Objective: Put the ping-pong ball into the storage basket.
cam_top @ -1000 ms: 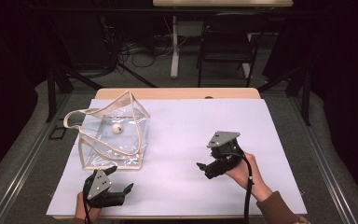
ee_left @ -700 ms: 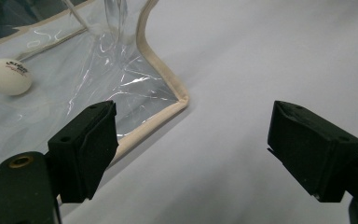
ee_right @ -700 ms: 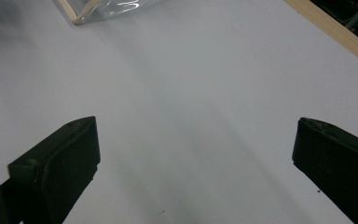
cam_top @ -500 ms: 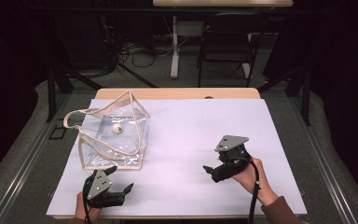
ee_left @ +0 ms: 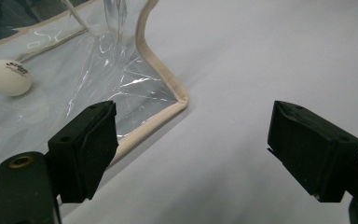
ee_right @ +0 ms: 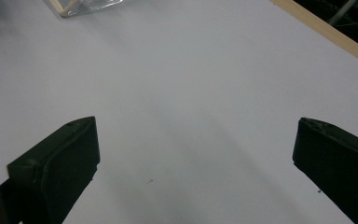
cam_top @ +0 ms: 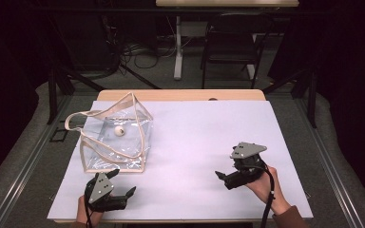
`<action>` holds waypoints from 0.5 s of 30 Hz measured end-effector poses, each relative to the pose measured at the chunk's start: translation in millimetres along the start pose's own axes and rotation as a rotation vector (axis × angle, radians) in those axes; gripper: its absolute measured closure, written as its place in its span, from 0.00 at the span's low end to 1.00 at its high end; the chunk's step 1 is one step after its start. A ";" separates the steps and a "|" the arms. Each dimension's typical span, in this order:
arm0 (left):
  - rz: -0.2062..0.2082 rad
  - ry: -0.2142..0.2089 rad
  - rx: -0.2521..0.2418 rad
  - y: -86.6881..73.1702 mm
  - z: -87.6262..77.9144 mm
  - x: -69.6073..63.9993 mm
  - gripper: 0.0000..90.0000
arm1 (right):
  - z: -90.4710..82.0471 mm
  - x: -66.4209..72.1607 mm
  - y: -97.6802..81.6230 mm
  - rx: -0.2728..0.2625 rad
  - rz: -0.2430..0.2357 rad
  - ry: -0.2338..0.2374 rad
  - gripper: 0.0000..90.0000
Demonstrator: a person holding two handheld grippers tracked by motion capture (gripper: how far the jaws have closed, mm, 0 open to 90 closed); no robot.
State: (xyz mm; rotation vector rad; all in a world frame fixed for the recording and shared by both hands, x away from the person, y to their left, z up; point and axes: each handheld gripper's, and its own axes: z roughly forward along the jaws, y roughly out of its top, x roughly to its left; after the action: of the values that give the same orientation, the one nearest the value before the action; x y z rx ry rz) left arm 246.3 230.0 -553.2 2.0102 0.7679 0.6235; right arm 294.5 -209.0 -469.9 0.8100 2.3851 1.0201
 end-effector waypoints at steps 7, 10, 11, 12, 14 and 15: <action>0.001 -0.001 0.000 0.0 0.1 -0.1 0.18 | -6.7 -2.4 -15.0 -0.017 0.015 -0.013 0.00; 0.001 -0.001 0.000 -0.1 0.1 -0.1 0.18 | -9.5 -3.7 -21.3 -0.025 0.019 -0.024 0.00; 0.001 -0.001 0.000 -0.1 0.1 -0.1 0.18 | -10.5 -4.0 -24.0 -0.027 0.024 -0.027 0.00; 0.003 -0.001 0.001 -0.1 0.1 0.1 0.18 | -11.1 -4.2 -25.7 -0.029 0.024 -0.030 0.00; 0.003 -0.001 0.003 -0.1 0.1 0.0 0.18 | -12.8 -4.6 -30.1 -0.030 0.029 -0.037 0.00; 0.001 -0.001 0.002 -0.2 0.1 -0.2 0.18 | -13.4 -4.9 -32.4 -0.033 0.029 -0.039 0.00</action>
State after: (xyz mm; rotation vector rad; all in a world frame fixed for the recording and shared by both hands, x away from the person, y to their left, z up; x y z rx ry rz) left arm 246.2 229.9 -553.5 2.0124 0.7672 0.6229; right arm 279.2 -237.2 -484.9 0.8474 2.3240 1.0424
